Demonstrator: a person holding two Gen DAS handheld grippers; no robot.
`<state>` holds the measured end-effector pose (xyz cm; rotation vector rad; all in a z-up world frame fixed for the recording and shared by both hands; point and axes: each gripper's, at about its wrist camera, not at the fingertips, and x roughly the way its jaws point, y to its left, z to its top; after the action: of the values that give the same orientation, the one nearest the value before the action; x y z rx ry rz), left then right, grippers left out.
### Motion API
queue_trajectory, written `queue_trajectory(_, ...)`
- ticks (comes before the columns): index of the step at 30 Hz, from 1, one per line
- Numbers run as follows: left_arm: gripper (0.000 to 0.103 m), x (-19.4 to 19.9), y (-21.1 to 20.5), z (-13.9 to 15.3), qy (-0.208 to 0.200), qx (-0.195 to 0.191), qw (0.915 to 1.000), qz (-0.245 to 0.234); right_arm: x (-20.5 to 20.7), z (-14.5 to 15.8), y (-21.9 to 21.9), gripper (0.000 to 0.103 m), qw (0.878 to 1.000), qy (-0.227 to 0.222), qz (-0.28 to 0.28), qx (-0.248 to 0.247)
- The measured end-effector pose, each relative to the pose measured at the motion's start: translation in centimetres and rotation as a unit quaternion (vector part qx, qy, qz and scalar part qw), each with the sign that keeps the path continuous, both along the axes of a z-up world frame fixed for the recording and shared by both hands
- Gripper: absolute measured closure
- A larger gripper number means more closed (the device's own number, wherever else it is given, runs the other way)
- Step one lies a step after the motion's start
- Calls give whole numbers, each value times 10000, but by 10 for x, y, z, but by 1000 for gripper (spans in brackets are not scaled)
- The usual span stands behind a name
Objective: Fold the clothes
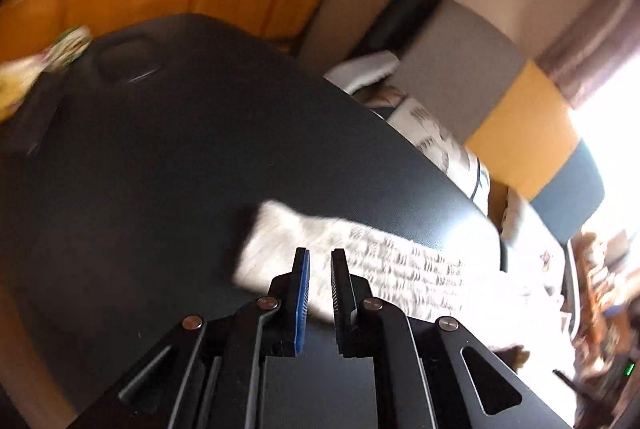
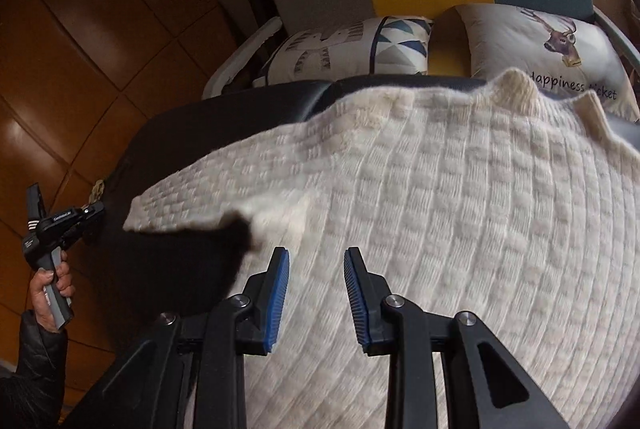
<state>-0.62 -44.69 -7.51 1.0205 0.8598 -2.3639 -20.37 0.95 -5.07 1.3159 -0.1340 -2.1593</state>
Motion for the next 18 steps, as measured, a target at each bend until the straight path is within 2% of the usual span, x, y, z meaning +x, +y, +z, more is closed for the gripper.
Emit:
queue_trajectory(2, 94, -28, 1, -6, -132, -67, 9997, -195, -27, 0, -4, 74, 9999, -3, -65, 109)
queue_trajectory(5, 94, -61, -3, -19, -478, -413, 9973, -371, -63, -5, -15, 74, 9996, 2, -20, 283)
queue_trajectory(10, 94, -82, -12, -54, -1132, -702, 9905, -352, -115, -26, -43, 74, 9977, -102, 167, 654)
queue_trajectory(12, 91, -77, -13, -58, -1027, -783, 9910, -349, -130, -42, -55, 74, 9969, -244, 207, 725)
queue_trajectory(18, 90, -69, -9, -63, -1009, -1025, 9893, -263, -135, -54, -75, 75, 9954, 280, 52, 912)
